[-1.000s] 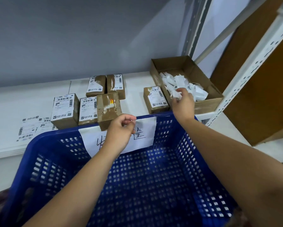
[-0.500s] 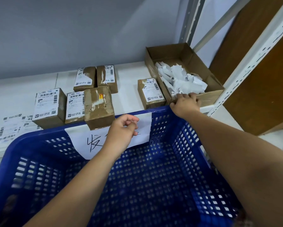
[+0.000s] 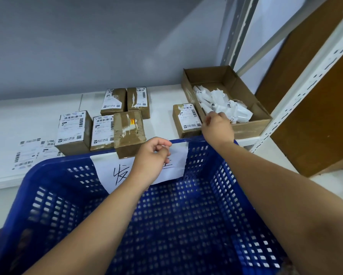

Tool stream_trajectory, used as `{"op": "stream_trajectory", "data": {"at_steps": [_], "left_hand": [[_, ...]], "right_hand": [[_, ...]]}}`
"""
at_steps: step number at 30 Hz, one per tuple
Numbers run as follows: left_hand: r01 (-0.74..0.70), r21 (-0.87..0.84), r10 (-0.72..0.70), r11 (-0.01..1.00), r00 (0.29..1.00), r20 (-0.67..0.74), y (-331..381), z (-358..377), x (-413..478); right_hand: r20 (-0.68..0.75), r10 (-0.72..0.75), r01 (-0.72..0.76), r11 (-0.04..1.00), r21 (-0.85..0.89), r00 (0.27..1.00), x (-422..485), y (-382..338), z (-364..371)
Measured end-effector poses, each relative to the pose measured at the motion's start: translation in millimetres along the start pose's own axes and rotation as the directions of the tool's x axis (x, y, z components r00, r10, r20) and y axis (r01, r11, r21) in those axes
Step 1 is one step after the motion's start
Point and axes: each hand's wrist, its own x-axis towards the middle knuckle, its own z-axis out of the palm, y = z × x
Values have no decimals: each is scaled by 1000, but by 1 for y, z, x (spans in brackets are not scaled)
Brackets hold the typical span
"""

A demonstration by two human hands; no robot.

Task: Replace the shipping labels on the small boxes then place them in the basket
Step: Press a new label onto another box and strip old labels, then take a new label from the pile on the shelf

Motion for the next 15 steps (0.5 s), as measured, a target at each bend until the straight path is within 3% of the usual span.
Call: {"op": "stream_trajectory", "data": {"at_steps": [6,10,15], "left_hand": [[-118,19,119,993,984,-136,8,-28,-11],[-200,209,259,957,914,-312,4,-60,-19],[-128,280,259,952,823,-505,-25,-121,-4]], "right_hand": [[158,-240,233,970,67,958,-35,-73,-4],[257,-381,369,925,92,888,-61,-120,4],[279,-397,349,914,207,875,-83,-167,21]]}}
